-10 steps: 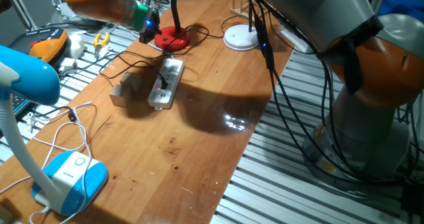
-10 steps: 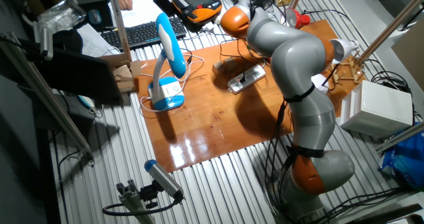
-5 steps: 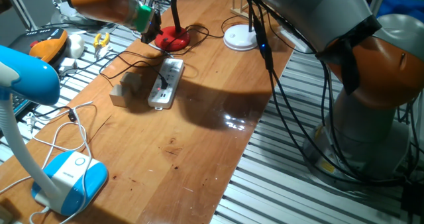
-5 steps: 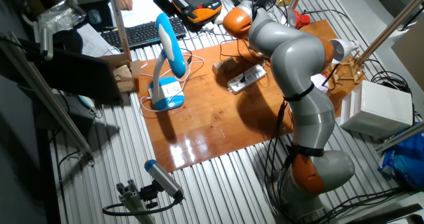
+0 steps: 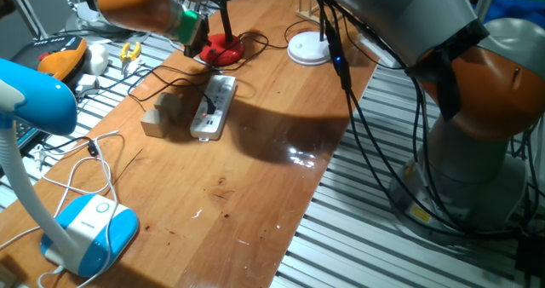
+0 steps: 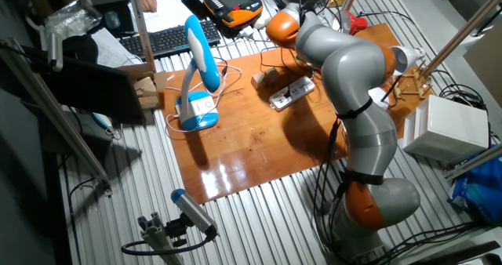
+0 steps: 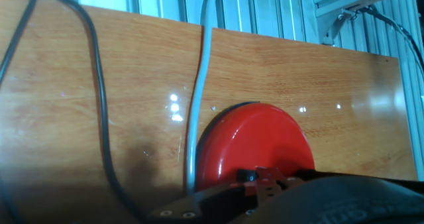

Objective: Plug in the power cord of the desk lamp, turn on the socket, and light up the desk lamp

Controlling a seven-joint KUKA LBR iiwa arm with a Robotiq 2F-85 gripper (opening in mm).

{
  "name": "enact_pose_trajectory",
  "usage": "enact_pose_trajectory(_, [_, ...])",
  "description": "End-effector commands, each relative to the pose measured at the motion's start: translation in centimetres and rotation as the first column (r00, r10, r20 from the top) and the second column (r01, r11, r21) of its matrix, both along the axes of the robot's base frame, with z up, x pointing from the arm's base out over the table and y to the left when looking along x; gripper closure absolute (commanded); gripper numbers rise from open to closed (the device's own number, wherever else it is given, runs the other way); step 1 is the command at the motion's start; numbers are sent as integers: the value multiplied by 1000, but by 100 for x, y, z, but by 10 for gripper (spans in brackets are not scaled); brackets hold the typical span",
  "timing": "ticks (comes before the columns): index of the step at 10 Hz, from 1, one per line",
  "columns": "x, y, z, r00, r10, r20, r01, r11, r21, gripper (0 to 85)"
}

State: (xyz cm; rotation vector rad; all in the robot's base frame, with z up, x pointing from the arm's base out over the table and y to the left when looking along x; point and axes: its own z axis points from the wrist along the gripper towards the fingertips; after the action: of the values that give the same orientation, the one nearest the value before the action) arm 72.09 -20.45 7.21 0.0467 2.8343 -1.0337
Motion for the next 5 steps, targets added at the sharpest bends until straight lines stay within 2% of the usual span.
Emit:
enact_pose_trajectory(1, [-5, -14, -7, 1000, 2, 0, -2, 1000, 1, 850])
enact_pose_trajectory(5, [-30, -81, -88, 1000, 2, 4, -2, 1000, 2, 850])
